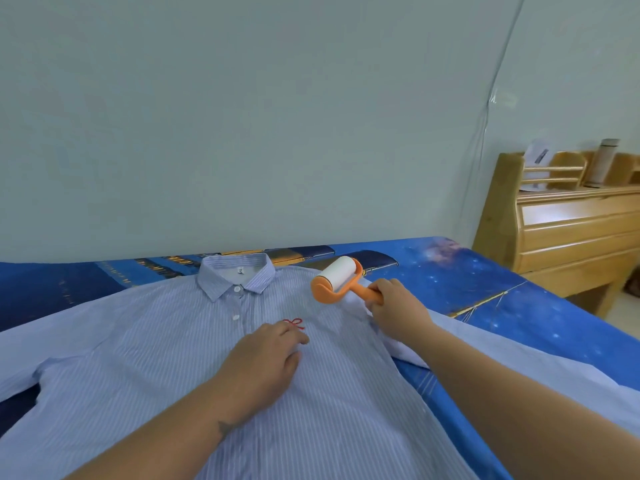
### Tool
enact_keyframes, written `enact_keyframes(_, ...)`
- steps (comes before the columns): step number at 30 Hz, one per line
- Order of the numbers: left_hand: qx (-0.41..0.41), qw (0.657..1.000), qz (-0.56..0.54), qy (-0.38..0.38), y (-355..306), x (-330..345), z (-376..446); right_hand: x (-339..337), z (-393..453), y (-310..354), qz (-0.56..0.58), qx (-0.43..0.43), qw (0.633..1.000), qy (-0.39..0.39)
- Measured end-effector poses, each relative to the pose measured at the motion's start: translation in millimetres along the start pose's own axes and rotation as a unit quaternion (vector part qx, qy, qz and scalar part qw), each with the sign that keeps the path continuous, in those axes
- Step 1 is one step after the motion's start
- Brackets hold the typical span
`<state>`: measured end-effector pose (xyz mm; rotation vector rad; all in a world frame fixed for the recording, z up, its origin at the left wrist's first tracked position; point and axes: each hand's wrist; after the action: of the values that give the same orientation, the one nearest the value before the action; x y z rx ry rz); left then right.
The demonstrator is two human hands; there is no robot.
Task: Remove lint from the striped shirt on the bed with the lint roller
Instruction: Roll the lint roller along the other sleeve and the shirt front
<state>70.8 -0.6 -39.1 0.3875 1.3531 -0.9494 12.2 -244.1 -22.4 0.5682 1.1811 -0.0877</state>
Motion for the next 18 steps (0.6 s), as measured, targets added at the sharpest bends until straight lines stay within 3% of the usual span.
enact_keyframes(7,-0.023,1.000,0.008,0.002,-5.9,29.2,47.7,-0.4,55.9,-34.3,-0.004,0.024,1.000,-0.009)
enact_keyframes(18,-0.033,0.999,-0.018,0.021,7.2,51.8,52.6,31.2,106.5,-56.3,-0.057,0.129,0.990,-0.012)
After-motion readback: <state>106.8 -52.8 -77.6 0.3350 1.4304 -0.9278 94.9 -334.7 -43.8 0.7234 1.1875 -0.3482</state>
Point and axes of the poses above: each hand's wrist, its own z-axis towards the middle knuckle, its own x-axis out of the palm, y = z × x, and after that the axes turned 6 degrees about -x, right-handed
